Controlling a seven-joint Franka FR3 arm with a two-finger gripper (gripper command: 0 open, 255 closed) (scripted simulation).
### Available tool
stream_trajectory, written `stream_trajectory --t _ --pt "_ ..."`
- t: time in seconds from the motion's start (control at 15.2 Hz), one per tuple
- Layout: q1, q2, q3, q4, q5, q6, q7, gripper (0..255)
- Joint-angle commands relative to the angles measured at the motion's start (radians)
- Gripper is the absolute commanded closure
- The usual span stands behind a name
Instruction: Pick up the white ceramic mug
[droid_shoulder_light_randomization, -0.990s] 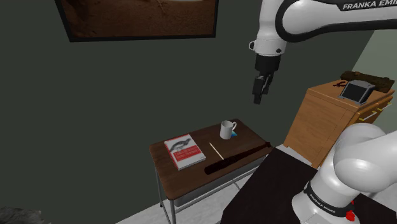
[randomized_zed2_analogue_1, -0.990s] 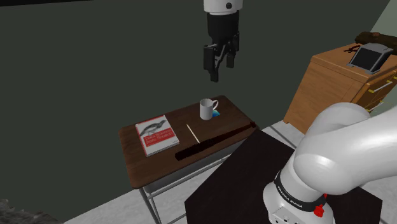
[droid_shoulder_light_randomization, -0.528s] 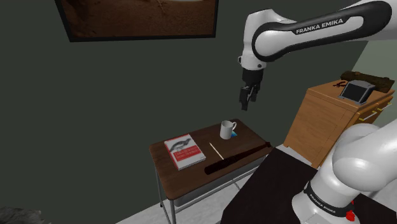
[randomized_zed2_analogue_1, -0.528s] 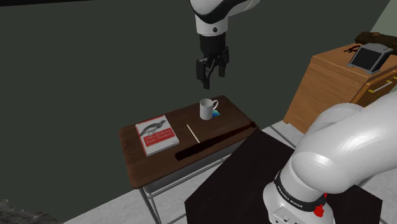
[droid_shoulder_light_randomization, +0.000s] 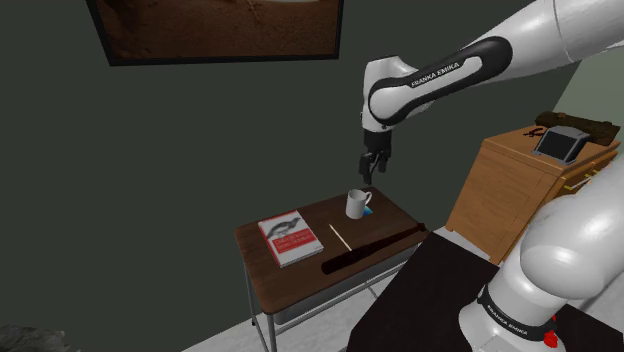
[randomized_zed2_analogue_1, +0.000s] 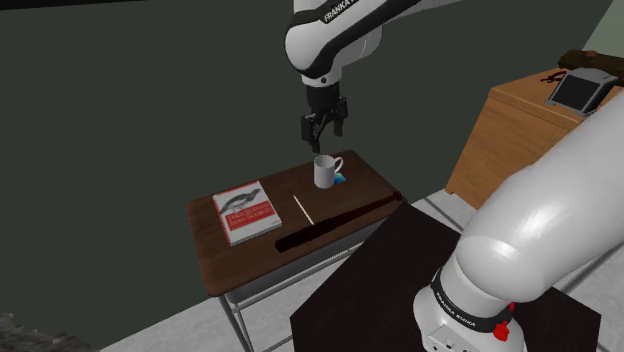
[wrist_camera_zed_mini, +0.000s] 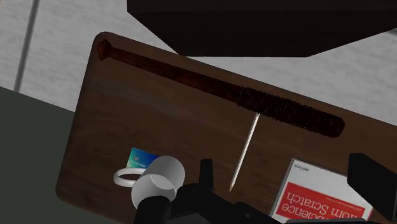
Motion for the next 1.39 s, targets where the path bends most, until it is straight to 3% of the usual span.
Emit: stream_trajectory --t 0.0,0.59,1.19,1.32 --pt "-0.012 0.077 -0.014 0.025 -0.005 0.049 -0.008 0" --pt "-0.051 0.425 -0.051 0.192 0.007 0.207 -0.033 0" --pt "-0.101 0.773 -0.066 0.453 0.043 0.271 -0.061 0" --pt "-0.102 0.795 -0.065 0.455 0.044 0.290 -0.061 0"
